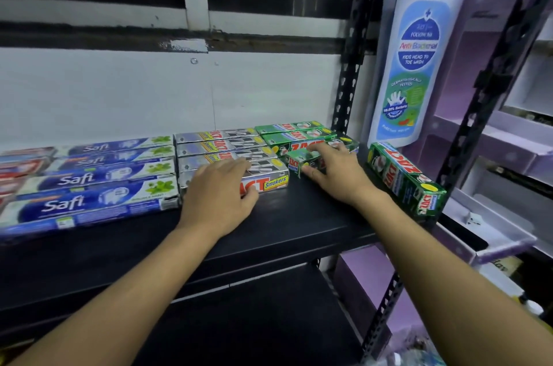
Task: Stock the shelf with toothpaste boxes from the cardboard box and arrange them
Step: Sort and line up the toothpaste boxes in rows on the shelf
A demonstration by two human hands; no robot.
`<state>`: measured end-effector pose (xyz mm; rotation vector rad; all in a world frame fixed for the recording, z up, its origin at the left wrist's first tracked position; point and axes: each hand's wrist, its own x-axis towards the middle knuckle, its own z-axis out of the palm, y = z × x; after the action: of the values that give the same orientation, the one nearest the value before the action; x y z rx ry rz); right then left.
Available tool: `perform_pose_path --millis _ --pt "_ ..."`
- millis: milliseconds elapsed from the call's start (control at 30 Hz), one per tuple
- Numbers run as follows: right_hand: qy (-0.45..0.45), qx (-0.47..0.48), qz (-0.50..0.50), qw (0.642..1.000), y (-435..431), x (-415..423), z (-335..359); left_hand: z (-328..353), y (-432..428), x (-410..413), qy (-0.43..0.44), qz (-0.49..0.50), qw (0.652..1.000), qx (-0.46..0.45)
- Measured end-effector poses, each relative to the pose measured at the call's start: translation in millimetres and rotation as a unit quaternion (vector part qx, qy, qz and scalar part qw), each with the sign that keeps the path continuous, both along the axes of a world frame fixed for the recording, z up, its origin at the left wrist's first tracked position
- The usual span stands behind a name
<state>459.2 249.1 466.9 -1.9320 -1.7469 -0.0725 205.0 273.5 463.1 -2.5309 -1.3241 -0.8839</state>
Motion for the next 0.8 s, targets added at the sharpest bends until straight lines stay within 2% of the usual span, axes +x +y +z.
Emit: perform_pose_path --millis 333,433,567,800 --pt "-0.064 0.016 -0.047 0.997 30.5 -8.3 -7.7 0.4 0.2 -0.8 -0.001 -0.003 1.000 0.002" --pt "-0.023 -0.006 -0.097 0.995 30.3 -5.6 -11.9 0.7 1.3 -0.1 0.003 0.001 1.000 0.001" --pt "0.000 -0.043 -0.089 0.995 30.9 -4.2 -13.9 0.3 1.2 0.1 0.006 0.005 1.000 -0.004" --pt "-0.071 -0.024 -0.100 0.992 38.0 -4.4 -15.8 1.0 -0.4 1.0 0.009 0.011 1.000 -0.006"
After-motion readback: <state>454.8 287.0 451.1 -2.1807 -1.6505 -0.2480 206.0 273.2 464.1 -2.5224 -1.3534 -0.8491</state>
